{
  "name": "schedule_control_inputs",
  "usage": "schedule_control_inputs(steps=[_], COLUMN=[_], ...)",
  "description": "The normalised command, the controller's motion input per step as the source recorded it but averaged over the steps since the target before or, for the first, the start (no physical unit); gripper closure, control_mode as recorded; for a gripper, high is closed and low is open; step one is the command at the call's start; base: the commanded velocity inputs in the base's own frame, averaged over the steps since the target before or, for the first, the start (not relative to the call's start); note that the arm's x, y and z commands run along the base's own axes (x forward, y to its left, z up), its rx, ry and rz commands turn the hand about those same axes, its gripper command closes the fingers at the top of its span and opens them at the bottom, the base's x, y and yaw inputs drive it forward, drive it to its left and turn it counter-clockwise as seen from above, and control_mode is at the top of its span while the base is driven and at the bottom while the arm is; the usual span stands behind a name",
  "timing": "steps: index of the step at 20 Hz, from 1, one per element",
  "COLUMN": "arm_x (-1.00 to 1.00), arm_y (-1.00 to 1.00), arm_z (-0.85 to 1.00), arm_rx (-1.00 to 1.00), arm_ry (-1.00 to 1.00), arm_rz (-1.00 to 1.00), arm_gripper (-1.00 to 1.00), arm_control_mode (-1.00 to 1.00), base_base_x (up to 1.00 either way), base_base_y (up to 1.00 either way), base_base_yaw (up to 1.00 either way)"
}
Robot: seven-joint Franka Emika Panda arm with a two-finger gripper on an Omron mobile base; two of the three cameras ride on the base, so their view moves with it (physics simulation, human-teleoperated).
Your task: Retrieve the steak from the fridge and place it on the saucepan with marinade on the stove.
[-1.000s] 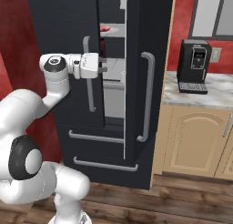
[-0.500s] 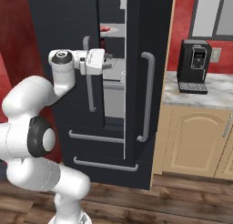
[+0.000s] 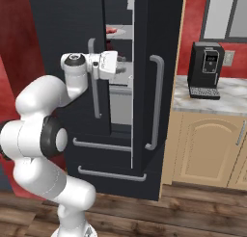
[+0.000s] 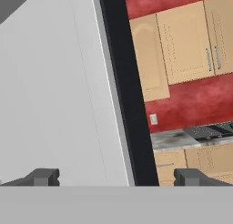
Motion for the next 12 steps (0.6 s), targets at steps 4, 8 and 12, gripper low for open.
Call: schedule_control_inputs(steps=[4,8,12], arm_x=[0.35,0.32,0.07], arm_y=[-0.11,-0.14,-0.25], arm_z=[-0.01,0.0,0.0], arm_rx=[0.0,0.0,0.0], arm_ry=[0.0,0.0,0.0], arm_rz=[0.0,0.0,0.0], arm_gripper=[-1.0,-1.0,-1.0], arm_control_mode=[-1.0,-1.0,-1.0], base_base_x=[0.0,0.0,0.0], base_base_y=[0.0,0.0,0.0], base_base_yaw=[0.0,0.0,0.0])
